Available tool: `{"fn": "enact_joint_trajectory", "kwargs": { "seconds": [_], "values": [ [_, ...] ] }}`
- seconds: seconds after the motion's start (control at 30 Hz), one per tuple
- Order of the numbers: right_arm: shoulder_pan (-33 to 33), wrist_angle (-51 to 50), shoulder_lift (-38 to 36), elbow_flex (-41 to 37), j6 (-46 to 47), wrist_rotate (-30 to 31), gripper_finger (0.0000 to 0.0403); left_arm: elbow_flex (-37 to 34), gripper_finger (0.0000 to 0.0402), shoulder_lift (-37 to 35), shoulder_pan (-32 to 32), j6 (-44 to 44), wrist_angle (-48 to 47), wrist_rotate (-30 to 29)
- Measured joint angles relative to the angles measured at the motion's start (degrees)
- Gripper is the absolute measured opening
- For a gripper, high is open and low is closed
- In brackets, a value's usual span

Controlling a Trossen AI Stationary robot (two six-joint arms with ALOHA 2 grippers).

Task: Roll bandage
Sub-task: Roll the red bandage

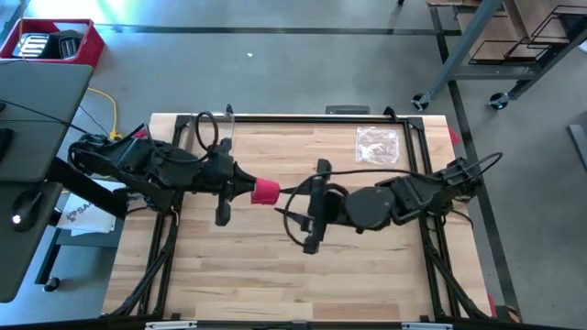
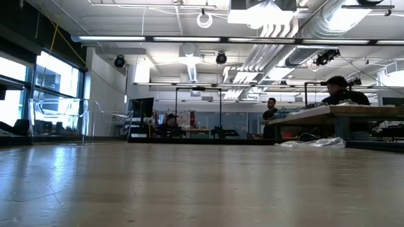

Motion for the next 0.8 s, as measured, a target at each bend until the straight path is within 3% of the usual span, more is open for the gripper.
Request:
{"fn": "enact_joint_trajectory", "kwargs": {
  "seconds": [0.43,0.63,0.8],
  "values": [
    [-1.4,0.4,3.6,0.0,-5.6,2.3,0.0094,0.0,0.0015,1.2,2.6,-4.1,-0.9,2.9],
    [-0.5,-1.5,3.7,0.1,-7.1,9.7,0.0016,-0.1,0.0015,1.3,4.8,-13.8,-0.7,5.1],
    [-0.2,-1.5,3.7,0.1,-6.5,10.4,0.0009,-0.1,0.0015,1.1,7.7,-20.4,-0.6,9.8]
  ]
}}
